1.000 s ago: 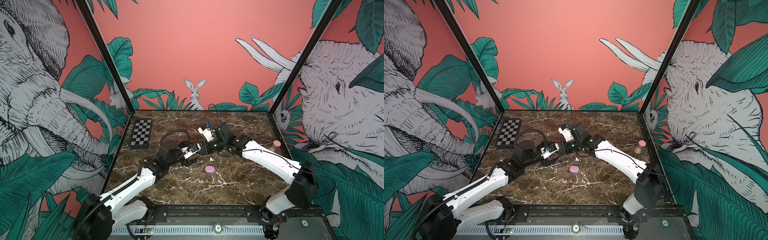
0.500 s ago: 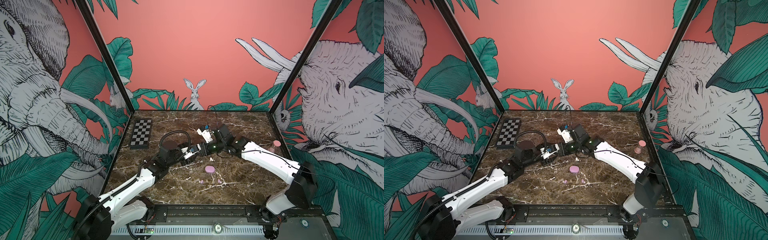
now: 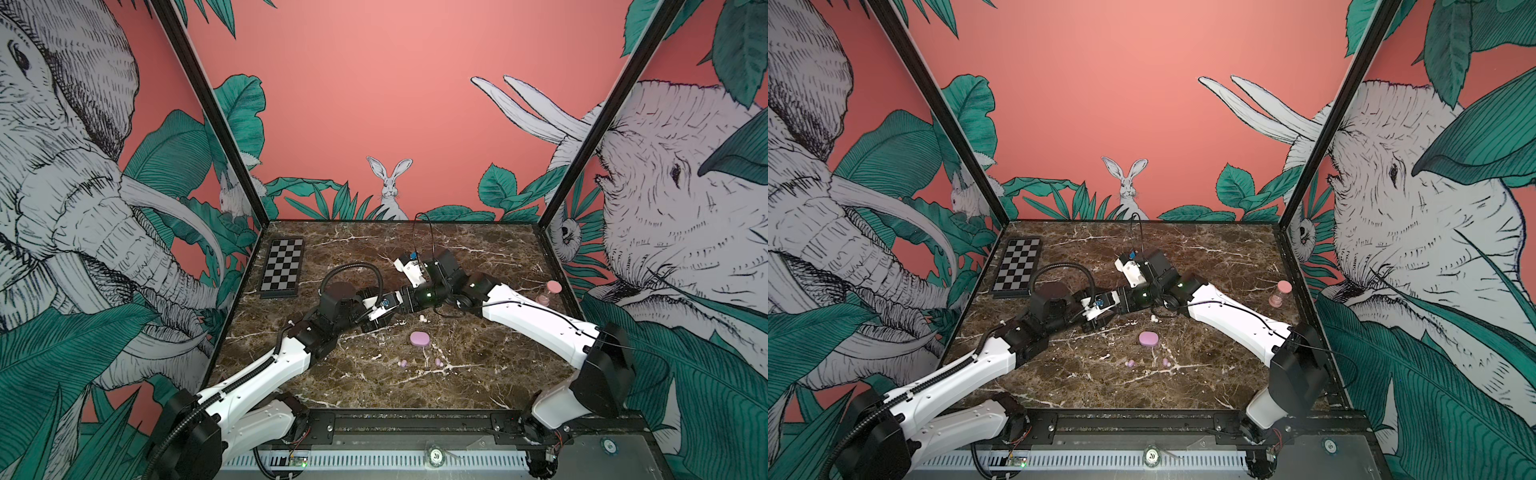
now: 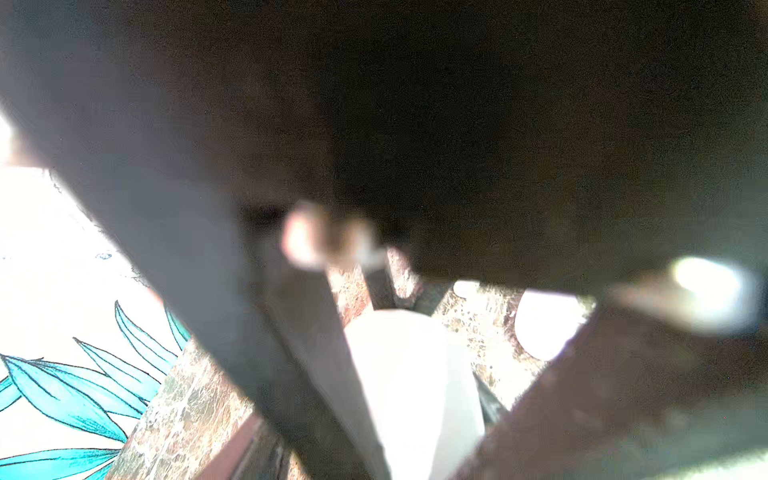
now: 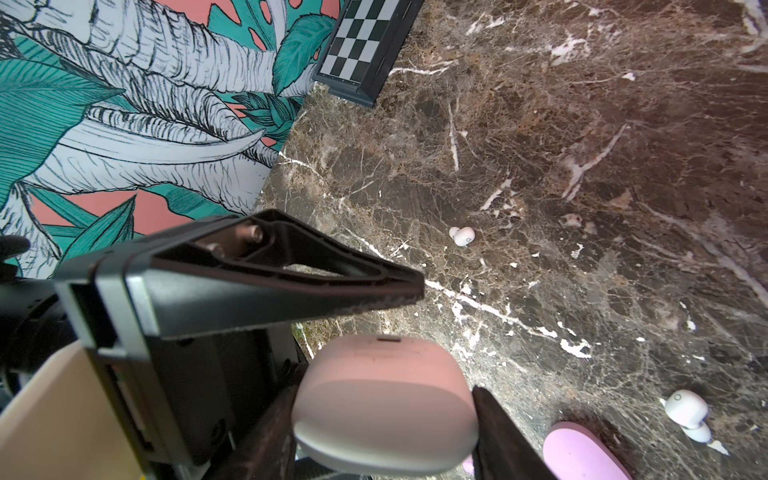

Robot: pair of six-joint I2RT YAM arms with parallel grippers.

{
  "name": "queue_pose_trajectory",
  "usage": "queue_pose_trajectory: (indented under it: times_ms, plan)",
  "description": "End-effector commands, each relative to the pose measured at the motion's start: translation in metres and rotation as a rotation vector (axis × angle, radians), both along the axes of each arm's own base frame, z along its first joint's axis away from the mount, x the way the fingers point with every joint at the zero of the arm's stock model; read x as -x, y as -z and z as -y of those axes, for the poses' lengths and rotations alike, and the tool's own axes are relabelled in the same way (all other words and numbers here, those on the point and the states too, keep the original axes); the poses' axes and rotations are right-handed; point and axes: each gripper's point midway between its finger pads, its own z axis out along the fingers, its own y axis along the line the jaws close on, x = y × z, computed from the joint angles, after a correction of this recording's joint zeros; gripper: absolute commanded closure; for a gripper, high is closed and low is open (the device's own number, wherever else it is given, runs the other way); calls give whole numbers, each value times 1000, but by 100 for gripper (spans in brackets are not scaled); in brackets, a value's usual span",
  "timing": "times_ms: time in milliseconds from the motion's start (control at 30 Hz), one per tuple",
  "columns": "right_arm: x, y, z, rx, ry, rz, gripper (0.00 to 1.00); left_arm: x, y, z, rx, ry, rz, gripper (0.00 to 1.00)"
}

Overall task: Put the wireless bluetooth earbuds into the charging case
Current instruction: 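Close the left gripper on the white case held by the right gripper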

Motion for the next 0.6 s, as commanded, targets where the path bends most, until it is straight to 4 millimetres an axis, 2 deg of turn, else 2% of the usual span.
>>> queue_pose_trajectory:
  times_ms: [0,233,567]
  plan:
    - [4,-21,-4,-54,-19,66,70,7,10,-3,-52,17,-11,34]
    - [5,-22,-5,-60,-27,66,69,5,8,-6,-54,2,12,36]
    - [6,-23,-6,-70,-33,62,70,4,5,-6,-48,-1,25,45]
